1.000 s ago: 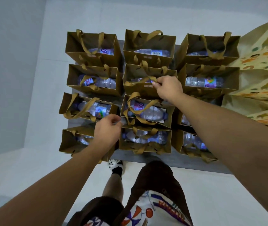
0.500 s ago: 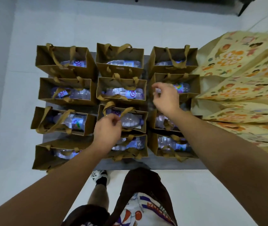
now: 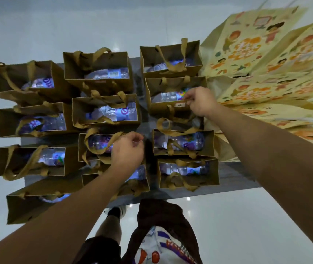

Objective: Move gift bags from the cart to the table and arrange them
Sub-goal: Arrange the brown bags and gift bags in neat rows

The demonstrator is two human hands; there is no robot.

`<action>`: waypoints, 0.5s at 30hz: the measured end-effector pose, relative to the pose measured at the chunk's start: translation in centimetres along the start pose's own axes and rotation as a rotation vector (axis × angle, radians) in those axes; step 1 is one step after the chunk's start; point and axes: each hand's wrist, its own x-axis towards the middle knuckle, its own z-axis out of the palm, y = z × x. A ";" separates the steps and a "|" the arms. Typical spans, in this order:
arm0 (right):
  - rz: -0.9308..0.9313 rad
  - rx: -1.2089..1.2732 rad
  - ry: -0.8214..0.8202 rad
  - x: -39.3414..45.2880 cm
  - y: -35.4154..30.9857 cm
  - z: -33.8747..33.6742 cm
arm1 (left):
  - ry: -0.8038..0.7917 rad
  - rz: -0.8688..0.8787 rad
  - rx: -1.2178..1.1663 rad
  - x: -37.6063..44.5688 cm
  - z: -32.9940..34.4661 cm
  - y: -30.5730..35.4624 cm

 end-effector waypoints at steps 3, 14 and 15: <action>-0.010 0.068 -0.067 0.4 0.1 -0.5 | -0.018 0.021 -0.005 0.2 0.5 0.8; -0.253 -0.179 -0.087 -1.5 0.0 -1.0 | 0.018 -0.003 0.027 1.3 -1.2 1.5; -0.284 -0.291 -0.031 -1.7 0.3 -0.7 | 0.025 -0.010 0.021 1.5 -1.4 1.5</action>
